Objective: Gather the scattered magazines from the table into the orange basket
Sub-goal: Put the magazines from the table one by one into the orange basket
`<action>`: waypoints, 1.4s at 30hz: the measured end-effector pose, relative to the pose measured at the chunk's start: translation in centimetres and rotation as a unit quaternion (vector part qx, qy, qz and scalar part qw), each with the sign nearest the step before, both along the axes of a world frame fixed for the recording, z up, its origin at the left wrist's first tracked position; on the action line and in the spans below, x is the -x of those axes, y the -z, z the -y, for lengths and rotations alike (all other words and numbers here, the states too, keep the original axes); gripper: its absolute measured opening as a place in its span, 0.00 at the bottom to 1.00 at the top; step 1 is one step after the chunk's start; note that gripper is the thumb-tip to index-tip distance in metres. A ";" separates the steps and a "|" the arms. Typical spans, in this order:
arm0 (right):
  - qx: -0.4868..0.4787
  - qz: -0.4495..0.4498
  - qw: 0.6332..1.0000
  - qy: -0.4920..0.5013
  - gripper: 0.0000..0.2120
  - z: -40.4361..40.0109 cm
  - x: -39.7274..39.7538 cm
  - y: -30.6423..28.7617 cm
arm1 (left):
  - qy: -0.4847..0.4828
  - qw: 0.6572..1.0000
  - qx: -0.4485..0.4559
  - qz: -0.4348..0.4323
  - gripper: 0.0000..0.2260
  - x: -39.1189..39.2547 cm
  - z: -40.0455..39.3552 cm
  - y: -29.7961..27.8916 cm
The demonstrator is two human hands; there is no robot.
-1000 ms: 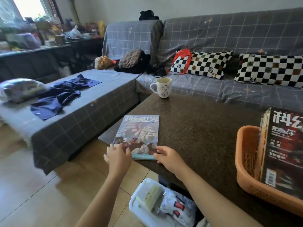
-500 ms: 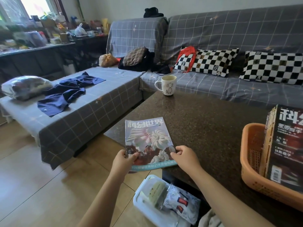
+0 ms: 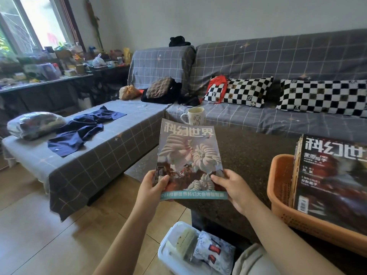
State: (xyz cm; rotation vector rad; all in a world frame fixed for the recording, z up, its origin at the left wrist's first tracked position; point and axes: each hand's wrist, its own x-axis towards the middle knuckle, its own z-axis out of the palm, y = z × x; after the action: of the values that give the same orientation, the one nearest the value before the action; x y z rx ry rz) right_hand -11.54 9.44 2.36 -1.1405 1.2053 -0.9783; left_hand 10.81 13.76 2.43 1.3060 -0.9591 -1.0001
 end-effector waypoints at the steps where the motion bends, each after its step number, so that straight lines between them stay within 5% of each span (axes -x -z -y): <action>1: 0.016 0.004 1.000 0.009 0.10 -0.1 0.7 -0.7 | 0.010 1.000 0.012 0.000 0.05 0.8 0.1 -0.5; 12: 0.111 -0.003 0.985 0.129 0.12 -3.2 12.4 -6.0 | 0.121 0.991 0.052 0.024 0.10 12.3 1.6 -5.2; 17: 0.096 -0.010 0.974 0.206 0.21 -4.8 18.7 -5.8 | 0.174 0.981 0.076 0.048 0.05 18.8 2.8 -5.1; 24: 0.105 -0.010 0.954 0.281 0.17 -7.0 25.4 -4.2 | 0.243 0.967 0.045 0.067 0.05 26.6 4.0 -3.1; 29: 0.099 -0.091 0.943 0.305 0.16 -7.5 28.4 -2.5 | 0.283 0.956 0.031 0.073 0.07 29.5 3.9 -1.8; 36: 0.083 -0.352 0.885 0.294 0.32 -8.2 28.6 -0.7 | 0.232 0.927 0.063 0.286 0.05 30.4 3.8 -0.4; 42: 0.089 -0.432 0.839 0.319 0.30 -8.1 28.3 -0.4 | 0.218 0.906 0.074 0.356 0.21 30.5 4.0 -0.1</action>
State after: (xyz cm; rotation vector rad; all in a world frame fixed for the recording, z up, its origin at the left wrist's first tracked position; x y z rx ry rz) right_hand -39.88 17.54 2.71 -1.4203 2.3789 -1.0989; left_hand -19.70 9.74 2.51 1.3772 -1.9157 -0.7464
